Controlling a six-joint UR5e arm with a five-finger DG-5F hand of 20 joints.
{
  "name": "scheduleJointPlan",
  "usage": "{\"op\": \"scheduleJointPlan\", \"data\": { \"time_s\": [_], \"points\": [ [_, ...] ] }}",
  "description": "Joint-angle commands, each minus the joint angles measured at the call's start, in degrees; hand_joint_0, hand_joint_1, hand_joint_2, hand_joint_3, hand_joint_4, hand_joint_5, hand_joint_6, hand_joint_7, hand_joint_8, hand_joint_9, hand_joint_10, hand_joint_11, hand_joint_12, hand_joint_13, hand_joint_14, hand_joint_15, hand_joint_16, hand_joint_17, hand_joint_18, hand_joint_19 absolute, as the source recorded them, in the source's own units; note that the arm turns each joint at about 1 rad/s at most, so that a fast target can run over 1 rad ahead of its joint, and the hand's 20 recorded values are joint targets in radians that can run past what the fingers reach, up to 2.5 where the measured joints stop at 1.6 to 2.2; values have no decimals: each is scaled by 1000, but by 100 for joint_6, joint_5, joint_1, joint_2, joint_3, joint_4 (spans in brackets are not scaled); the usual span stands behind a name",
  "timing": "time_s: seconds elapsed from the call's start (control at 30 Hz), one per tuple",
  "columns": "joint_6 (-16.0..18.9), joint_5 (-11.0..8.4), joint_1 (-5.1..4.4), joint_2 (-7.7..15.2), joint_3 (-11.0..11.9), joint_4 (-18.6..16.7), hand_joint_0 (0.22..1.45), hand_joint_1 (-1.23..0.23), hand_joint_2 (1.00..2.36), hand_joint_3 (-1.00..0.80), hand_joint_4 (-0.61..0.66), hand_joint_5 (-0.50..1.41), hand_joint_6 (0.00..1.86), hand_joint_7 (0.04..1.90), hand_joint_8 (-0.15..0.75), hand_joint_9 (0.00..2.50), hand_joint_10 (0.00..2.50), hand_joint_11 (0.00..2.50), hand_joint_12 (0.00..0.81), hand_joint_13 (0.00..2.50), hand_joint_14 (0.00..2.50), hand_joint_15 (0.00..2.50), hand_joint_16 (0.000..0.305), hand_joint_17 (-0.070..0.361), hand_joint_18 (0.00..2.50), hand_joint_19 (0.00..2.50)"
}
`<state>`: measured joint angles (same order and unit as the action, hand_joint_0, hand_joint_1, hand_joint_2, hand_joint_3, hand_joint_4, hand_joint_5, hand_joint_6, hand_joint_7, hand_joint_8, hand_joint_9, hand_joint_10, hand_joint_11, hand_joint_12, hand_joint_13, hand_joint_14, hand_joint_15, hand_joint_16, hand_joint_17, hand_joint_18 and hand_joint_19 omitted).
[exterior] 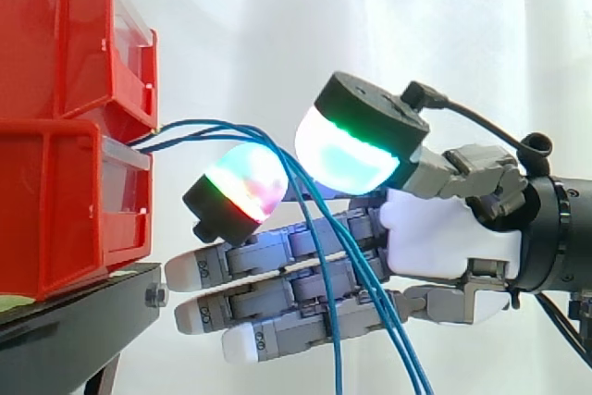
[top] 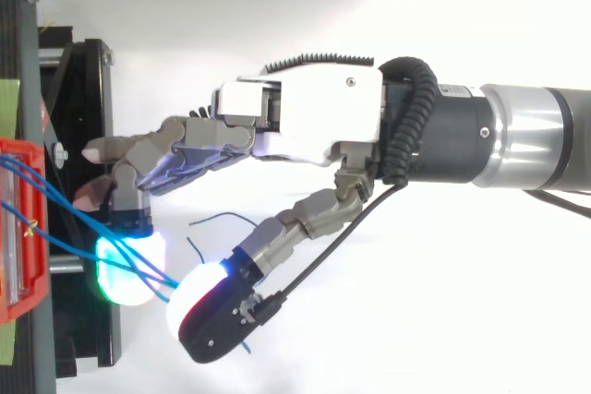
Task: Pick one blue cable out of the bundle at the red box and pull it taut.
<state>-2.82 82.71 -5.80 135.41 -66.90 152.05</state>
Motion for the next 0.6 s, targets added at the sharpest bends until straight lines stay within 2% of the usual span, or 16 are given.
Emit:
{"op": "scheduleJointPlan", "data": {
  "time_s": [0.0,0.17,0.23,0.47,0.57],
  "points": [
    [-8,0,0,3,1,0,546,-761,1000,-500,96,-232,889,841,237,433,3,132,359,214,0,0,57,128,358,120],
    [-16,0,0,3,1,0,558,-663,1000,-500,92,-214,881,867,249,493,3,138,363,227,0,0,57,128,350,141],
    [-25,0,0,3,1,0,615,-639,1002,-479,79,-206,884,892,249,518,4,142,354,236,0,0,55,124,351,139],
    [-25,0,0,3,1,0,651,-742,1016,-242,75,-202,905,927,257,552,4,170,357,279,0,0,55,124,391,146],
    [-25,0,0,3,1,0,677,-790,1018,-221,42,-201,909,931,260,563,4,175,355,290,0,0,55,124,409,136]
  ]
}}
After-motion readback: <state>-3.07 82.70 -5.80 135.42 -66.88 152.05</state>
